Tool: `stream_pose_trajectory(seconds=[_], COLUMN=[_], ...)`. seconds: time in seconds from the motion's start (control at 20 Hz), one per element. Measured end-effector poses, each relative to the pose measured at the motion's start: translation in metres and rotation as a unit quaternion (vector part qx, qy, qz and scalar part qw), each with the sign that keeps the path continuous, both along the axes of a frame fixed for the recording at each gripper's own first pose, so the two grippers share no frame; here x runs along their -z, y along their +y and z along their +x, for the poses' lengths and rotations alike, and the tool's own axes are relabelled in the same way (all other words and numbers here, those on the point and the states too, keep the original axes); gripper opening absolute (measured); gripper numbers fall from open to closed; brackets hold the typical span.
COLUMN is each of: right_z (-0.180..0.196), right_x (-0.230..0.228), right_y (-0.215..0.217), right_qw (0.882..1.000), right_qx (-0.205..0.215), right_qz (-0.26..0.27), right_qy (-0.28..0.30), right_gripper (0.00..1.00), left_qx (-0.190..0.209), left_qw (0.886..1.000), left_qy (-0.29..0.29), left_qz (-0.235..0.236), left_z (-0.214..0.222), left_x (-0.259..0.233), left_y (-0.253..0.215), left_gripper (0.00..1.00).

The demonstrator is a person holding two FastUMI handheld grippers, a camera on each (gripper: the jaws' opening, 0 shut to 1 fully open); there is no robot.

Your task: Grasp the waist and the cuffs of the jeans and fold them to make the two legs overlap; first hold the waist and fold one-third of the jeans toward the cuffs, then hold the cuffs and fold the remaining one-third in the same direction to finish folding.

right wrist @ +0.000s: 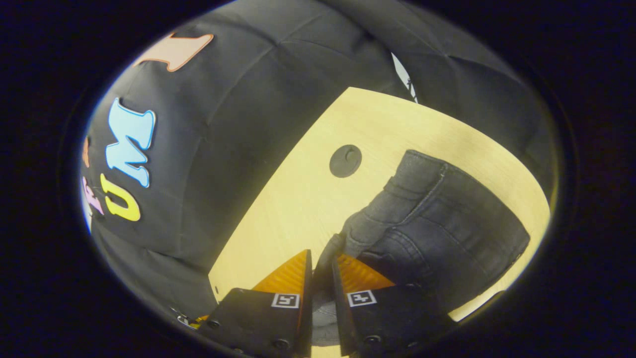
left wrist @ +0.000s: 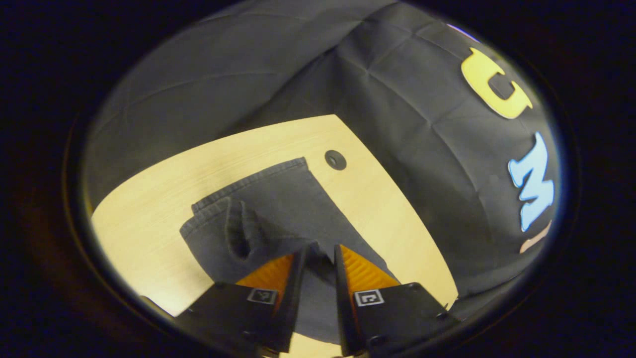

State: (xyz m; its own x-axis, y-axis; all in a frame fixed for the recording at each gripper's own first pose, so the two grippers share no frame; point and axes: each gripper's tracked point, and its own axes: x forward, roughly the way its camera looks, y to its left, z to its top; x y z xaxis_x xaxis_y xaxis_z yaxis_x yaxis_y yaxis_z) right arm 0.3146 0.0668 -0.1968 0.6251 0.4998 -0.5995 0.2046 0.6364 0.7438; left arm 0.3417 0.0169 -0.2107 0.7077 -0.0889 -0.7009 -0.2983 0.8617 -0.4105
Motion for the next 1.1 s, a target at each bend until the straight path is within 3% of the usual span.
stream_pose_trajectory(seconds=[0.1,0.15,0.2,0.25,0.3,0.45,0.55,0.8,0.9,1.0,1.05,1.1], right_z=[-0.001,-0.006,-0.013,-0.017,-0.025,-0.052,-0.071,-0.085,-0.085,-0.086,-0.079,-0.076], right_x=[-0.012,-0.022,-0.029,-0.037,-0.043,-0.046,-0.03,0.022,0.039,0.058,0.055,0.063], right_y=[-0.005,-0.016,-0.029,-0.043,-0.059,-0.107,-0.135,-0.141,-0.141,-0.131,-0.145,-0.14], right_qw=[0.999,0.997,0.994,0.99,0.985,0.968,0.958,0.952,0.946,0.949,0.941,0.944], right_qx=[0.005,0.008,0.018,0.034,0.056,0.139,0.187,0.243,0.272,0.277,0.301,0.293], right_qz=[-0.029,-0.051,-0.08,-0.108,-0.136,-0.19,-0.209,-0.184,-0.165,-0.131,-0.141,-0.135], right_qy=[-0.037,-0.056,-0.071,-0.087,-0.095,-0.087,-0.062,0.024,0.058,0.077,0.063,0.065], right_gripper=[0.39,0.37,0.54,0.71,0.88,0.97,0.96,0.97,0.97,0.97,0.97,0.99], left_qx=[0.006,0.008,0.01,0.013,0.018,0.046,0.074,0.126,0.132,0.141,0.144,0.147], left_qw=[1.0,0.999,0.999,0.998,0.997,0.992,0.985,0.96,0.957,0.955,0.954,0.952], left_qy=[-0.003,-0.005,-0.013,-0.023,-0.029,-0.072,-0.099,-0.154,-0.164,-0.167,-0.173,-0.181], left_qz=[0.026,0.036,0.048,0.055,0.062,0.096,0.116,0.195,0.199,0.199,0.199,0.199], left_z=[0.001,0.0,0.001,0.001,-0.001,-0.01,-0.021,-0.051,-0.058,-0.068,-0.072,-0.076], left_x=[0.002,-0.001,-0.005,-0.012,-0.018,-0.047,-0.069,-0.113,-0.125,-0.131,-0.136,-0.14], left_y=[0.003,0.005,0.008,0.008,0.009,0.005,-0.003,-0.028,-0.037,-0.042,-0.046,-0.052], left_gripper=[0.63,0.62,0.84,0.89,0.87,0.87,0.89,0.95,0.95,0.95,0.95,0.95])
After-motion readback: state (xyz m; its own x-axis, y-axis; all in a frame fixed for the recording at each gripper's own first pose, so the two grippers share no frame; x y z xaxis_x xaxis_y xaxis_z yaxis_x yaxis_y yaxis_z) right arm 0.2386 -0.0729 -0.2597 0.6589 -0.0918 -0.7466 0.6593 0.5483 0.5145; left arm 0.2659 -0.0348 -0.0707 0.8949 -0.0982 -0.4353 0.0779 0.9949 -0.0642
